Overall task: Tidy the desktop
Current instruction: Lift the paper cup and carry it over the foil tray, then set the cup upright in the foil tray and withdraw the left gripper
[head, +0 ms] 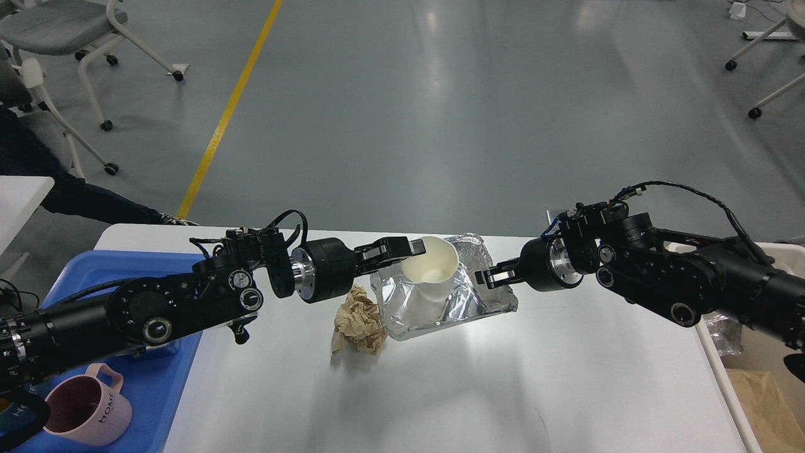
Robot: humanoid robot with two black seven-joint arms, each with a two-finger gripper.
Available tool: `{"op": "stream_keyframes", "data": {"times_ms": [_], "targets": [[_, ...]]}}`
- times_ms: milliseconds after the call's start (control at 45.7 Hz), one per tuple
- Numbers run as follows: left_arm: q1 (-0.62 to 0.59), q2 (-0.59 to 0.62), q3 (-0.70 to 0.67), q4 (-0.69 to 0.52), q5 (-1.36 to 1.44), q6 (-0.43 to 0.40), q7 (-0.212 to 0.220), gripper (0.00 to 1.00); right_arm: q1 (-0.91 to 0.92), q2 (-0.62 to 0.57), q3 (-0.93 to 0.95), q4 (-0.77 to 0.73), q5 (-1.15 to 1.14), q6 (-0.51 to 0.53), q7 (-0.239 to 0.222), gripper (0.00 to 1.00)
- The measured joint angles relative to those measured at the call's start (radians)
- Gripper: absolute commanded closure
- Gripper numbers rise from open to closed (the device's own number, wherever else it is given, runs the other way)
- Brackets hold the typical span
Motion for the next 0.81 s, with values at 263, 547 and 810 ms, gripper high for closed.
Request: {"op": "stream_keyframes", "data": {"times_ms": [263, 547, 810], "targets": [[-0.003, 0.013, -0.004, -0.001, -0.008, 0.022, -0.002, 0.52, -0.001, -0.006, -0.004, 0.001, 0.002, 0.000, 0.000, 1.00], [-0.002, 0.115, -0.044, -0.051, -0.052, 0.014, -0.004, 0.46, -0.003, -0.011, -0.005, -0.003, 0.004, 0.000, 0.001, 1.00], [0.010, 0.292, -0.044, -0.117, -0.057, -0.012, -0.005, 0.20, -0.011, -0.025, -0.005, -0.004, 0.004, 0.000, 0.001, 1.00]]}}
